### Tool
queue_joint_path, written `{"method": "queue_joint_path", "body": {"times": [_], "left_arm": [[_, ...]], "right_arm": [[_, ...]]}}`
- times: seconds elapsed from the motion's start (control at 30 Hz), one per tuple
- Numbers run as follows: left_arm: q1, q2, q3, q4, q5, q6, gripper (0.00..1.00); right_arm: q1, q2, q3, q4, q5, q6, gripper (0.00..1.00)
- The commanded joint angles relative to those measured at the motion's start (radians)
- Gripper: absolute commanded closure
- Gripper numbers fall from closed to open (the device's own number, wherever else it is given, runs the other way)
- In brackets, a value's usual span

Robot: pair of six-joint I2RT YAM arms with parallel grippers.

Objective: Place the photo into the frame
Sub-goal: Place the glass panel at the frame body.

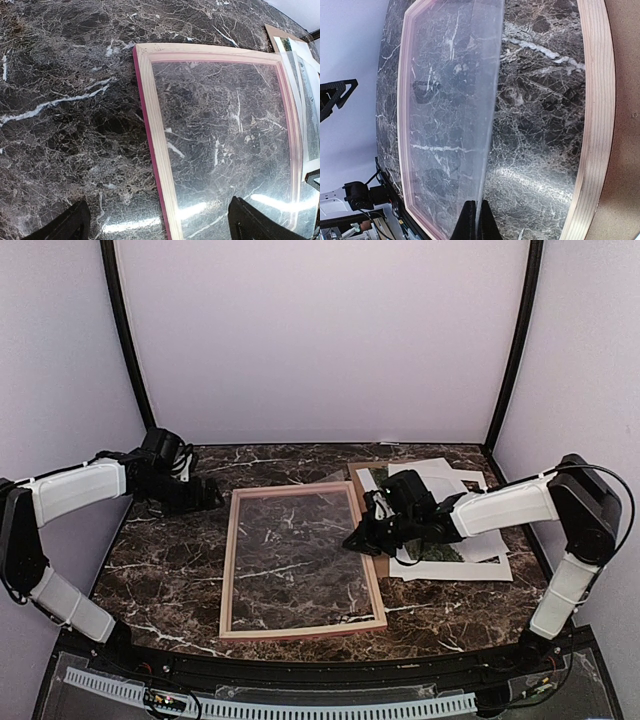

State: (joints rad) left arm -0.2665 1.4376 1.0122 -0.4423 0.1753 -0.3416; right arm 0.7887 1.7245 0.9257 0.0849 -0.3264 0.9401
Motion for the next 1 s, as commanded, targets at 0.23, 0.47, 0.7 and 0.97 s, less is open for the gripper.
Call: {"method": "queue_joint_path", "body": {"times": [0.23,0.47,0.7,0.97], "left_arm": [[-0.007,0.006,-0.001,-0.002,0.004,0.004,0.01],[-0.008,0.007,-0.001,-0.003,0.005,0.003,0.01],[-0.008,0.007,-0.004,-0.004,0.001,0.005,0.01],[-0.010,0.007,-0.003,-0.006,0.000,0.004,0.01]], "right_arm": [[0.010,-0.030,0.025,-0.018,-0.026,-0.019,1.00],[0.009,-0.033,0.022,-0.014,-0.019,-0.016,1.00],[0.009,-0.039,0.021,-0.023,-0.008,-0.020,1.00],[0.010,-0.050,0.021,-0.033,0.005,-0.023,1.00]]}}
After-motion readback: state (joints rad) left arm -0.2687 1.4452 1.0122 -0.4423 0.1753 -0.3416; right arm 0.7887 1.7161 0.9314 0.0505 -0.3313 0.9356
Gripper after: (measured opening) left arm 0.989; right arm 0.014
